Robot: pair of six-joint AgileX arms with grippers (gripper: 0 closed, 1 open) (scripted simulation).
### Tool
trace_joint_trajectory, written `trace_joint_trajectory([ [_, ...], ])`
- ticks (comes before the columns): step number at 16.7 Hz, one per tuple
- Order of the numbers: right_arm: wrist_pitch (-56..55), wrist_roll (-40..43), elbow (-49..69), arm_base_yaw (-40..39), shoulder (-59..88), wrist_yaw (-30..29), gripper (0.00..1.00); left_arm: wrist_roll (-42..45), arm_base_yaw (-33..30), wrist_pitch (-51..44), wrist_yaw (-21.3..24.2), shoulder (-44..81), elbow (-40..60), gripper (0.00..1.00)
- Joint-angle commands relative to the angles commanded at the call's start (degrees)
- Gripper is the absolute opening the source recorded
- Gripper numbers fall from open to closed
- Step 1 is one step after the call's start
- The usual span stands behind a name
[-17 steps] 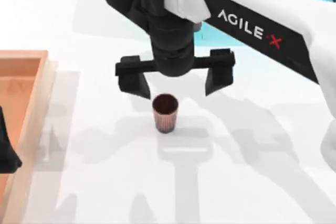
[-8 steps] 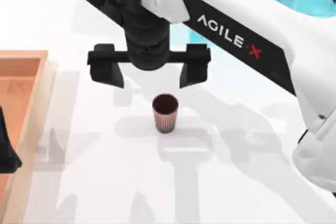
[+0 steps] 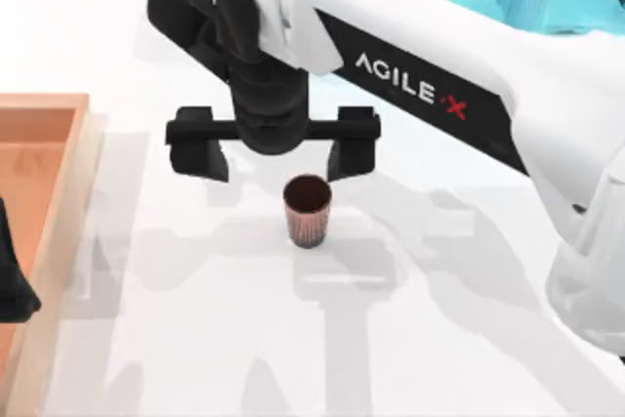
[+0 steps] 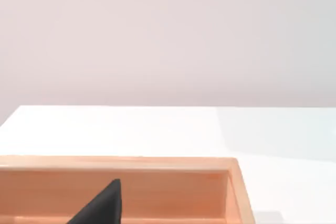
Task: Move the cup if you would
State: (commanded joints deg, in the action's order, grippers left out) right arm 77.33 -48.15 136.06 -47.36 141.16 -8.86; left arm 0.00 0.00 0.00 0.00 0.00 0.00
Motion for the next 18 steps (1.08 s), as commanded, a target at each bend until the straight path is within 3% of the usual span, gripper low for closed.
trace_joint_trajectory([
  [5,-12.01,0.68,-11.36,0.69,0.53,0.09,1.0,0.0,0.0,0.0,0.0,0.0,0.0,1.0],
  [10,-13.06,0.76,-12.39,0.77,0.58,0.1,1.0,0.0,0.0,0.0,0.0,0.0,0.0,1.0],
  [18,-13.06,0.76,-12.39,0.77,0.58,0.1,0.4,0.0,0.0,0.0,0.0,0.0,0.0,1.0],
])
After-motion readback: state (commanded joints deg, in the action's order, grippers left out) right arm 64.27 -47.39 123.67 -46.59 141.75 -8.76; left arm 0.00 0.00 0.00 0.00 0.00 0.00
